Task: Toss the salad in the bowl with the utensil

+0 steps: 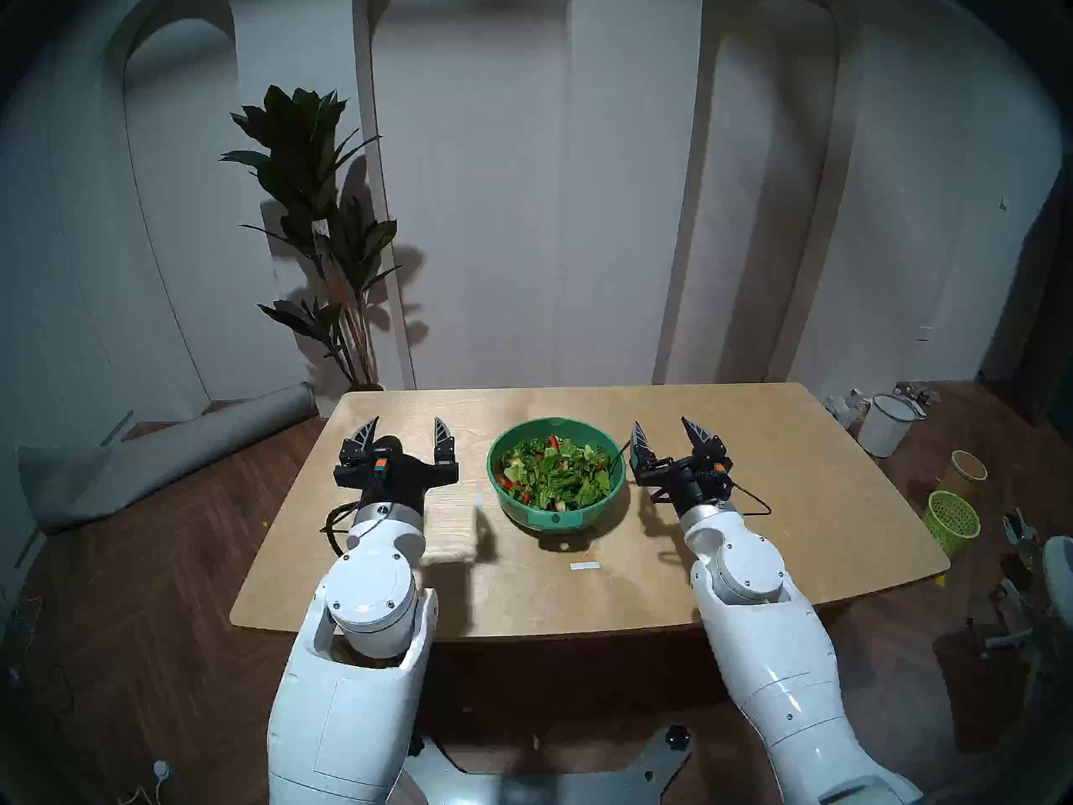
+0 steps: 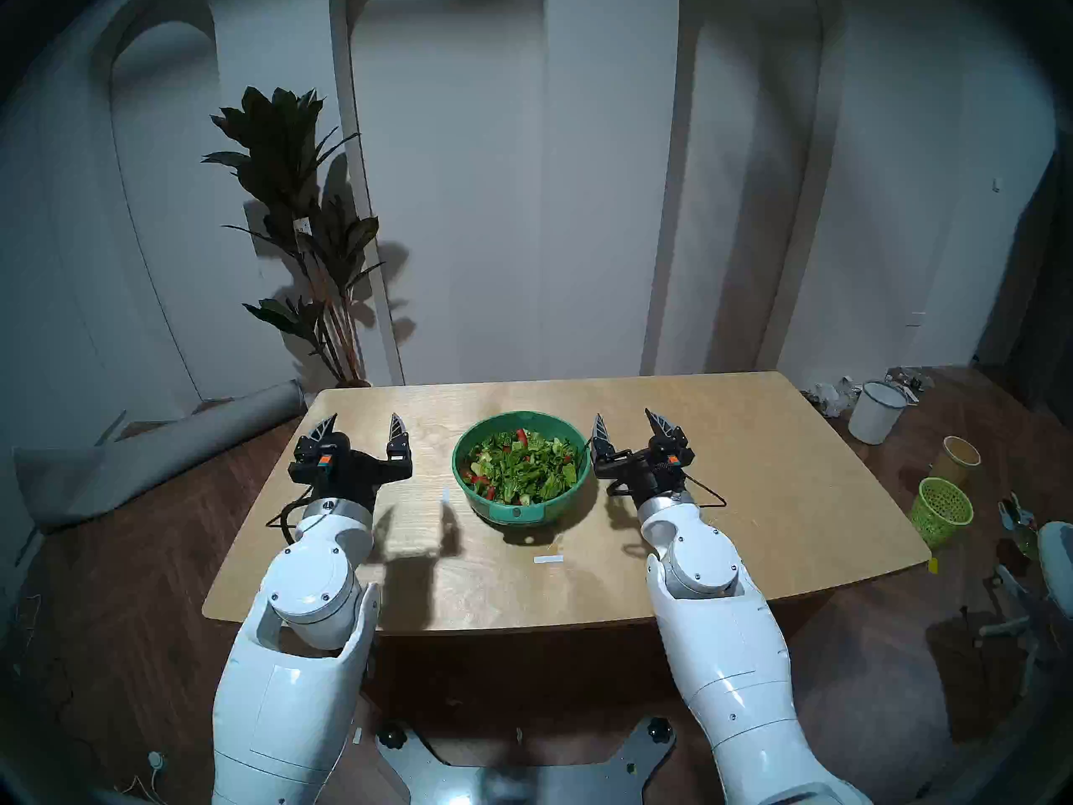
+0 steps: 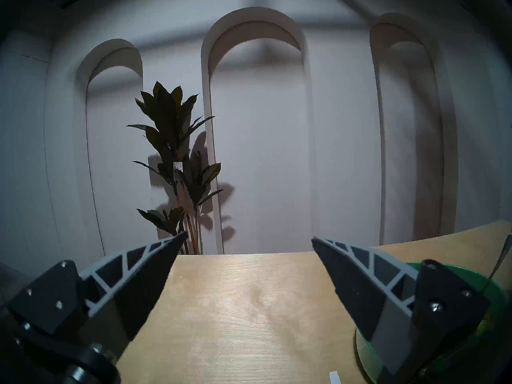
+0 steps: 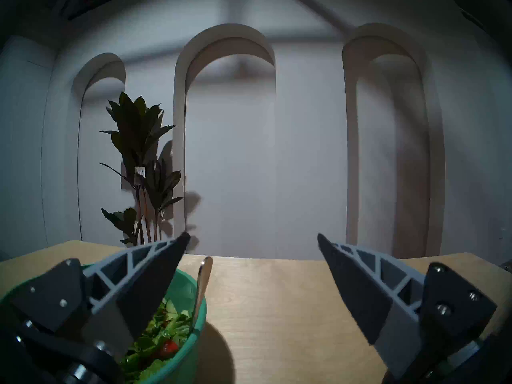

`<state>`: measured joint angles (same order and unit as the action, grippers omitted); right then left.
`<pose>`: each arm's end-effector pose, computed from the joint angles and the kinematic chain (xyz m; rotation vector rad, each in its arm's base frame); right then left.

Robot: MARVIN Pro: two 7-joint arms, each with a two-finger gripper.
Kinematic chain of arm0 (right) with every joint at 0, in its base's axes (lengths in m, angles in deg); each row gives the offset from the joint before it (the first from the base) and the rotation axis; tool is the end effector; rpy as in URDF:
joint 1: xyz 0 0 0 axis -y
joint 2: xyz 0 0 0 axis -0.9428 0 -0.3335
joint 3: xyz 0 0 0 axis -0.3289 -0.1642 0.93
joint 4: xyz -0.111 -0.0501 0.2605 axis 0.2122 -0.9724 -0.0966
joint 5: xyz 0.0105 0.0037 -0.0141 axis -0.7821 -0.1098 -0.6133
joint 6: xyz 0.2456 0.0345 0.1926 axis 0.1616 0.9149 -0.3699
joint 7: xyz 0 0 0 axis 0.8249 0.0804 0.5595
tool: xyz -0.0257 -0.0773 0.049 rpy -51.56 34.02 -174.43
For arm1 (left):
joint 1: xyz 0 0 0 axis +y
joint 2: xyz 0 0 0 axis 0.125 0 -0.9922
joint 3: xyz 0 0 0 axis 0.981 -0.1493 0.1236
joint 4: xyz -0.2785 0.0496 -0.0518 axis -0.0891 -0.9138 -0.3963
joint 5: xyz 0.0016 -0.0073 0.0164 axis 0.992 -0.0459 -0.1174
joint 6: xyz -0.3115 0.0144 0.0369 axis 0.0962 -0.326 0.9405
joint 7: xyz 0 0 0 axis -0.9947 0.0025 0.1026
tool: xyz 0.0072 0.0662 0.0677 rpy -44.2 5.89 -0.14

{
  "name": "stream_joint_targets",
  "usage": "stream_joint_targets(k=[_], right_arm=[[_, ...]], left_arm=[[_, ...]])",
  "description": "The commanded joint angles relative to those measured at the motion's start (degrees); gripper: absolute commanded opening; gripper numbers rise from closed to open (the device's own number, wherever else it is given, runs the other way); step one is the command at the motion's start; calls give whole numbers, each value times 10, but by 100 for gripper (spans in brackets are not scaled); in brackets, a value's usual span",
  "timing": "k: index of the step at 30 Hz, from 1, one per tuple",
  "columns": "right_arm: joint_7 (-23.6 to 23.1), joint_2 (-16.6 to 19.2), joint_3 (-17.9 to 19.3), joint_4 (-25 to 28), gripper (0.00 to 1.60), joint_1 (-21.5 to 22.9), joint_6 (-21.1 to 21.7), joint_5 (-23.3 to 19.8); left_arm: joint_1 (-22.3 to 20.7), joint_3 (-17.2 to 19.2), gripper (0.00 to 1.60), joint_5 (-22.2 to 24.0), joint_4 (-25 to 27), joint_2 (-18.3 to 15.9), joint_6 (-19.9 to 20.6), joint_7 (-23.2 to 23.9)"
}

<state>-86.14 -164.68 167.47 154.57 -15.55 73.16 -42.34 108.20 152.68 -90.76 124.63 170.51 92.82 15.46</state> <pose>0.4417 -0.0034 -0.3132 -1.9701 -0.1665 -2.2686 0.3688 -0.0126 -0.2498 -2.0452 -0.0385 -2.1850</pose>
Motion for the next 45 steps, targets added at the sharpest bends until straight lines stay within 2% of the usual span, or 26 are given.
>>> stream_joint_targets(k=[1,5,7,10,15,19,23,26,28,29,32,33,40,42,44,45], right_arm=[[6,-14,-14,67,160,-6,58,-1],[15,-31,-15,78,160,-11,76,-14],[42,-52,-8,96,160,-23,101,-26],[64,-59,-8,121,160,-34,120,-28],[91,-65,-12,150,160,-44,138,-27],[107,-67,-18,172,160,-44,154,-44],[119,-70,-36,215,160,-50,191,-80],[130,-68,-40,217,160,-47,202,-97],[145,-70,-39,243,160,-54,229,-112],[145,-70,-39,243,160,-54,229,-112],[175,-70,-34,252,160,-53,264,-131],[184,-72,-32,273,160,-63,282,-135],[255,-72,-24,313,160,-77,356,-138],[282,-66,-23,335,160,-79,404,-143],[287,-52,-30,336,160,-79,399,-136],[293,-46,-31,343,160,-78,419,-130]], left_arm=[[-12,-2,160,1,8,-2,-1,6],[-16,-3,160,0,4,-2,1,8],[-20,-4,160,0,3,-1,3,11],[-22,-5,160,0,3,-1,4,14],[-22,-8,160,-1,2,-3,8,22],[-21,-14,160,-3,3,-7,9,29],[-20,-20,160,-5,4,-11,11,39],[-20,-22,160,-6,6,-13,12,42],[-21,-24,160,-6,9,-15,14,45],[-21,-24,160,-6,9,-15,14,45],[-19,-25,160,-7,10,-17,18,48],[-19,-25,160,-7,10,-18,19,49],[-13,-25,160,-7,14,-22,31,54],[-12,-25,160,-7,17,-22,36,56],[-12,-25,160,-6,18,-22,38,56],[-11,-25,160,-6,19,-22,40,56]])
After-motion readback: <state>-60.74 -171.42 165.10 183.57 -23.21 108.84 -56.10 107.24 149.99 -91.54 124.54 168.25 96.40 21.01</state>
